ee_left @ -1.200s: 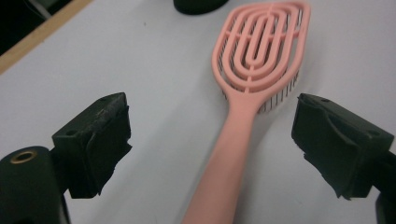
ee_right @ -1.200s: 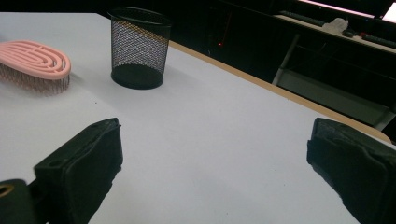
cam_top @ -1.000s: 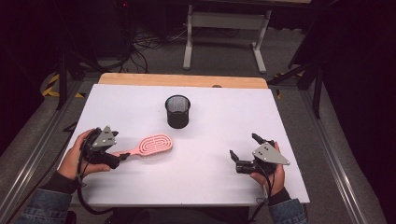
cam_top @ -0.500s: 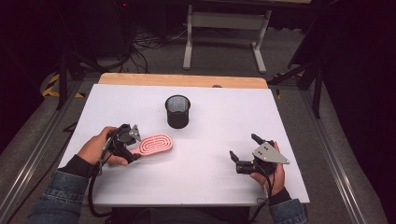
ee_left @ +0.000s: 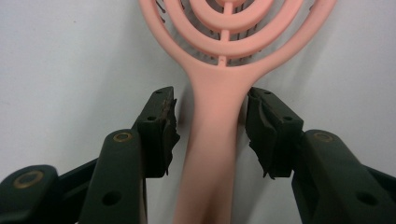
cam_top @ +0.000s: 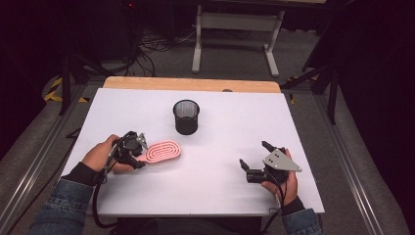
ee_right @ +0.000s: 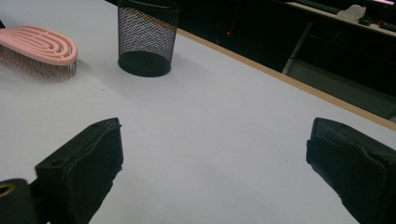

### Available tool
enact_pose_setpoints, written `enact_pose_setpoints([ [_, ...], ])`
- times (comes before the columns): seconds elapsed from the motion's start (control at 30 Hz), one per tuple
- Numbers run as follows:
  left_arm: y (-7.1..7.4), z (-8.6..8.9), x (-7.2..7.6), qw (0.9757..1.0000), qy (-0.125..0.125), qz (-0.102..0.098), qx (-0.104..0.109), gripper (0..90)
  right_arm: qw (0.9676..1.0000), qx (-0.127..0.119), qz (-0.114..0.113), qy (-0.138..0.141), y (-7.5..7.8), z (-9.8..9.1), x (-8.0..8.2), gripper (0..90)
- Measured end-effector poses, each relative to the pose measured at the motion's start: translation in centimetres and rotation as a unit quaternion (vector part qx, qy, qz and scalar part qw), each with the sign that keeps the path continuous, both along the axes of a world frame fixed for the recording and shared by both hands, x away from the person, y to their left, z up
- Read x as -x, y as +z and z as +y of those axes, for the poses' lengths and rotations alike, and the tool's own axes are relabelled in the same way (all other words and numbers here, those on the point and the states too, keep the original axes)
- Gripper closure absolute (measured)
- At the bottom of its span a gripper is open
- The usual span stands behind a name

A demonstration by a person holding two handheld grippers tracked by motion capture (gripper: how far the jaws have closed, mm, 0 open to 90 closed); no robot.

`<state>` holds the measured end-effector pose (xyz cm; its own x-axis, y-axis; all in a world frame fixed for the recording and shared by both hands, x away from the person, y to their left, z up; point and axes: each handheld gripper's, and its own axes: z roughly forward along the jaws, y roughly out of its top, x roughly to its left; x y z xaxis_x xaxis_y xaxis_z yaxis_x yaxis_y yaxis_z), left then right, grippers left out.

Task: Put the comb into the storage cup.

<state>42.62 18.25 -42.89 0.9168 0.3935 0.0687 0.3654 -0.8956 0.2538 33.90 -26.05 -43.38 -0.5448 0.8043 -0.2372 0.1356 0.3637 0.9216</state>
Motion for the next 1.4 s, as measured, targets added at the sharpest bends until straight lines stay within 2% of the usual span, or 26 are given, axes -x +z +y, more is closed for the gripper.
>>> enact_pose_setpoints([
  [0.3,-0.1,0.2,-0.3,0.9997,-0.003,0.022,0.01,60.0,1.0,0.002,0.003,0.003,0.0,0.1,0.0,4.7],
  [0.6,-0.1,0.2,-0.3,0.9996,-0.014,0.024,0.011,62.7,1.0,0.006,0.006,0.005,-0.1,0.2,0.0,4.7],
  [0.73,-0.1,0.1,-0.2,0.9995,-0.017,0.023,0.015,68.8,0.9999,0.007,0.006,0.006,-0.1,0.2,0.0,4.7],
  [0.83,-0.1,0.1,-0.2,0.9995,-0.015,0.023,0.016,69.4,0.9999,0.009,0.006,0.008,-0.1,0.2,0.0,4.7],
  [1.0,-0.1,0.1,0.0,0.9997,-0.016,0.017,0.011,69.6,0.9999,0.01,0.006,0.009,-0.1,0.2,0.0,4.7],
  [1.1,-0.1,0.0,0.4,0.9998,-0.02,-0.001,0.01,69.7,0.9999,0.01,0.007,0.009,-0.1,0.3,0.0,4.7],
  [1.17,-0.1,-0.1,0.5,0.9997,-0.023,-0.006,0.006,69.8,0.9999,0.012,0.007,0.009,-0.1,0.3,0.0,4.7],
  [1.4,-0.2,0.0,0.9,0.9995,-0.016,-0.023,0.015,69.8,0.9998,0.014,0.007,0.01,-0.1,0.3,0.0,4.8],
])
